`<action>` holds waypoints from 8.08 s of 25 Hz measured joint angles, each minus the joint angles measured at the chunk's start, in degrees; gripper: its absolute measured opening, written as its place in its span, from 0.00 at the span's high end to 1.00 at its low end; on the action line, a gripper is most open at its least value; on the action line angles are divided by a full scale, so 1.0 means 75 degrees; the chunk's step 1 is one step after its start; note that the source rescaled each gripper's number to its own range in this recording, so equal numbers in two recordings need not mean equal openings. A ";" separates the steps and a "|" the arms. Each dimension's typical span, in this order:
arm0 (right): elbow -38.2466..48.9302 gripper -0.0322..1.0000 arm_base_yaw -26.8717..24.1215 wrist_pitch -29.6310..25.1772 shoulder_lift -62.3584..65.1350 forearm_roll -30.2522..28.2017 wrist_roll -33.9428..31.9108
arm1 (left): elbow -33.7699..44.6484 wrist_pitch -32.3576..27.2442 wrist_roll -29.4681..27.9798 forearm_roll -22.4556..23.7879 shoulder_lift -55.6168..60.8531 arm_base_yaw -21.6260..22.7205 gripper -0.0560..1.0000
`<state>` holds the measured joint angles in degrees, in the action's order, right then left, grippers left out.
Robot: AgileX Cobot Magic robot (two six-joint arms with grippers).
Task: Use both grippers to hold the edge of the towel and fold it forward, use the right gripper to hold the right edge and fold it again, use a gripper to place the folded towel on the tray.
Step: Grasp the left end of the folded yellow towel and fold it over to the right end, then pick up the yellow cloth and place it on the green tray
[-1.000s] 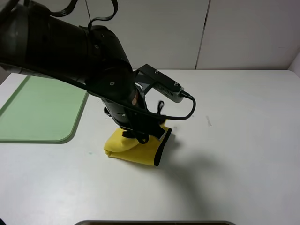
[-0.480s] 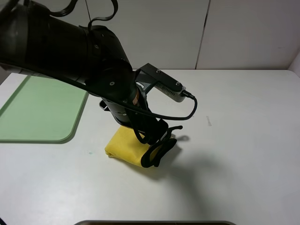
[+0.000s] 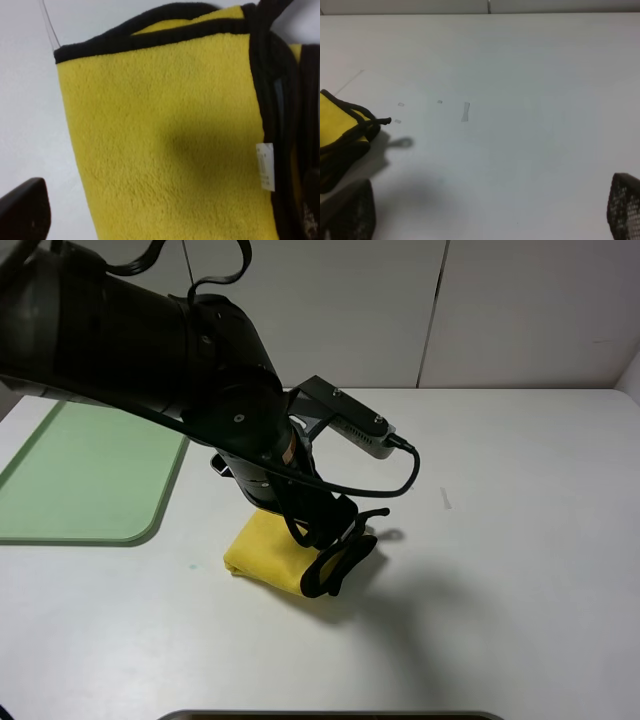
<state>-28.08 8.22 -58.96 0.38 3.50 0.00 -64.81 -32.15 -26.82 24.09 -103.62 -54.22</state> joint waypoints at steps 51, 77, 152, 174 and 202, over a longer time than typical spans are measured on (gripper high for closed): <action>0.0000 0.00 0.0000 0.0000 0.0000 0.0007 0.0000 | 0.2972 -0.3570 0.0231 -0.0767 0.5827 0.0670 0.00; 0.0000 0.00 0.0000 0.0000 0.0000 0.0007 0.0000 | 0.4853 -0.3709 0.3942 -0.3035 1.1468 0.5655 0.00; 0.0000 0.00 0.0000 0.0003 0.0000 0.0022 0.0000 | 0.4886 -0.3771 0.4273 -0.3771 1.3839 0.6754 0.00; 0.0000 0.00 0.0000 0.0003 0.0000 0.0022 0.0000 | 0.4878 -0.3058 0.3400 -0.4961 1.2488 0.6754 0.00; 0.0000 0.00 0.0000 0.0003 0.0000 0.0022 0.0000 | 0.4693 0.1130 0.7445 -0.8885 0.3932 0.6190 0.00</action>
<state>-28.08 8.22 -58.94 0.38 3.66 0.00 -29.62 -23.68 29.02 -42.55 -74.13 -7.80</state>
